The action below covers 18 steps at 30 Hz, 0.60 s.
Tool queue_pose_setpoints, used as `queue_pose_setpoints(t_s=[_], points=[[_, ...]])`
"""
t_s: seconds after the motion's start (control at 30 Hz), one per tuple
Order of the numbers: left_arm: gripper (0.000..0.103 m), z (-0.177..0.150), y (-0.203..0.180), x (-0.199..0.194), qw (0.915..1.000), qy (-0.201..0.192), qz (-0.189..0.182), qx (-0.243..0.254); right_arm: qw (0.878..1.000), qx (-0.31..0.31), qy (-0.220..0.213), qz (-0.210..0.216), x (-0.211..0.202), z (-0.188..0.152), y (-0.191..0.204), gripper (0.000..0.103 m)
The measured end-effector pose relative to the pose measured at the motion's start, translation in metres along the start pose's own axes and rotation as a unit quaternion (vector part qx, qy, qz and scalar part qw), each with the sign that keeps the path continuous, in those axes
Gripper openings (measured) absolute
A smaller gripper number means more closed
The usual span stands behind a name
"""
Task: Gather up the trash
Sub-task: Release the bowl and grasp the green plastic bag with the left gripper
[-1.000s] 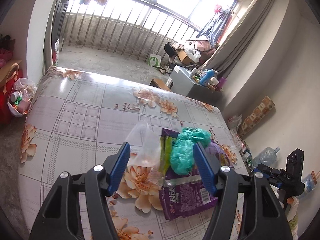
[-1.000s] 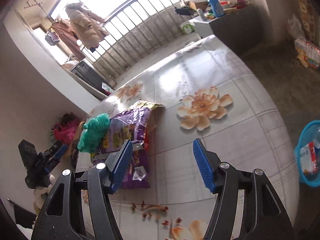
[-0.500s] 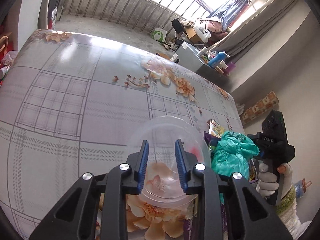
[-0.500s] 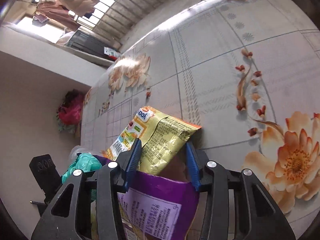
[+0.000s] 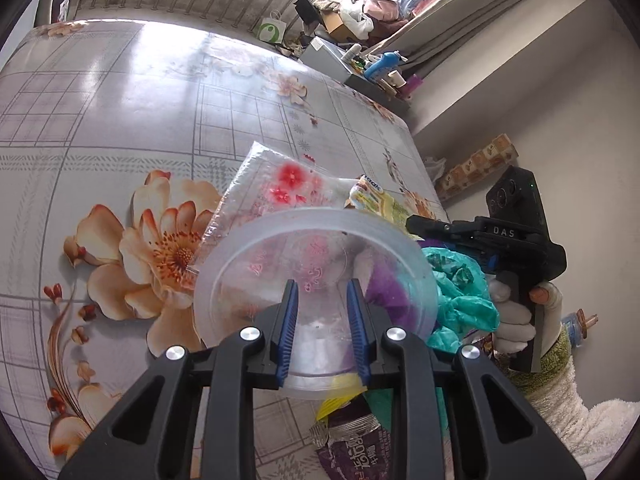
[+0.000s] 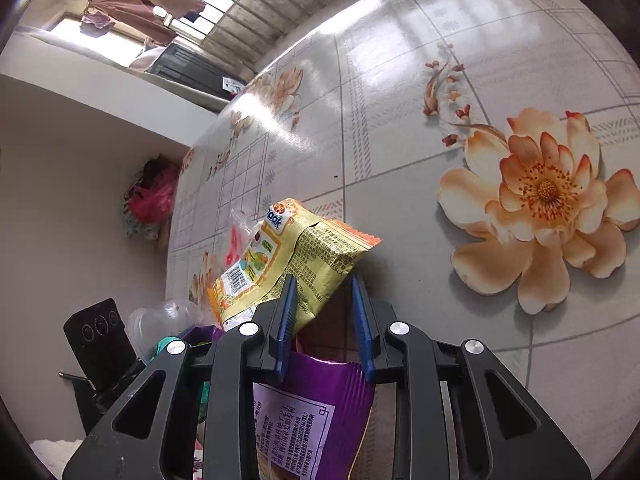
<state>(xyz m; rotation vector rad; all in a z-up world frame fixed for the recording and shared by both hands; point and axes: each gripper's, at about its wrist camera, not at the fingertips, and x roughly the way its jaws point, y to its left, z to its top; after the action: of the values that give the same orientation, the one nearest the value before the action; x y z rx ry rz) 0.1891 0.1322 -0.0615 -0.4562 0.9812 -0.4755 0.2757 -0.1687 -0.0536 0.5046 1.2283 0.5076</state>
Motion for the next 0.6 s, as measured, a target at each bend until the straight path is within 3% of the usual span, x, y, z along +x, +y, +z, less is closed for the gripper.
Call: queue_pose_setpoints(t_s=[0.03,0.1,0.17,0.3,0.6], points=[[0.025,0.001,-0.003,-0.002,1.0000,-0.006,0.006,0.005,1.000,0.002,-0.010,0.001,-0.007,0.000,0.000,0.035],[0.026,0.003,-0.004,-0.013,0.9996,-0.022,0.014,0.007,0.999,0.011,-0.041,0.016,-0.027,-0.001,0.000,0.050],[0.035,0.005,-0.004,-0.026,0.9988,-0.042,0.022,0.008,0.997,0.017,-0.076,0.029,-0.050,-0.004,0.001,0.051],[0.041,0.007,-0.007,-0.043,0.9967,-0.068,0.040,0.020,0.991,0.029,-0.122,0.045,-0.089,-0.023,-0.001,0.055],[0.049,-0.006,-0.025,-0.068,0.9893,-0.111,0.060,0.073,0.979,0.081,-0.183,0.035,-0.141,-0.122,-0.027,0.056]])
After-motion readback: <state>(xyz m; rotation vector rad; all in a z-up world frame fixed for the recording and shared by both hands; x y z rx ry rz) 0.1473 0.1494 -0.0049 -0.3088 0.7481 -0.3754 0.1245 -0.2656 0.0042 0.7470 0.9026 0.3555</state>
